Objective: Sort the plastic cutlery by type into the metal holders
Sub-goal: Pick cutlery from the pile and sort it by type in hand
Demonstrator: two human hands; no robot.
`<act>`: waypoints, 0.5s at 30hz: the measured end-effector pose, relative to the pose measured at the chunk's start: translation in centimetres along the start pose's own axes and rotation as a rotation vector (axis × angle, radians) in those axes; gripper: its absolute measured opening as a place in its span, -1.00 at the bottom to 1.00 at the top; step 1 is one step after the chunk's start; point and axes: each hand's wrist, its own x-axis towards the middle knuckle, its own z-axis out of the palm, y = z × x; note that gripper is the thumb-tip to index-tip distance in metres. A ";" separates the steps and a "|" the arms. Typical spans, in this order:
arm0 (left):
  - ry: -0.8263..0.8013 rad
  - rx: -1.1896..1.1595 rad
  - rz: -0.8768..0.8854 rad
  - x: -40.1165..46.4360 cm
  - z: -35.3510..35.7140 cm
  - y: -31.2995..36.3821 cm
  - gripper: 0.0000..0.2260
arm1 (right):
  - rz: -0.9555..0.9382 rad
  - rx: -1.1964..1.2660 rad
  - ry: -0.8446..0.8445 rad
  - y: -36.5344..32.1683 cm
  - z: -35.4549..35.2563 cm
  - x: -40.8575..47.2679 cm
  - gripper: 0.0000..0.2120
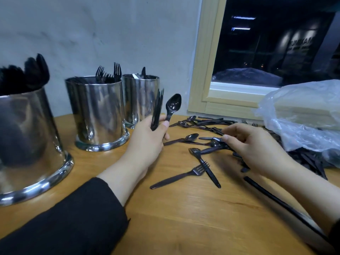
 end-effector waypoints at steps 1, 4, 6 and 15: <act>0.008 0.014 -0.003 0.2 -0.1 -0.4 -0.82 | -0.007 -0.049 -0.035 -0.6 0.4 0.9 -0.86; 0.006 0.060 0.007 0.7 -0.1 -1.1 -0.83 | -0.020 -0.178 -0.104 -2.0 2.4 4.3 -0.71; 0.013 0.064 0.014 0.9 -0.1 -1.2 -0.84 | 0.010 -0.278 -0.150 -2.3 4.4 6.7 -0.63; 0.168 0.019 0.046 2.0 -0.9 -1.4 -0.85 | 0.110 -0.387 -0.218 -1.7 9.2 11.1 -0.78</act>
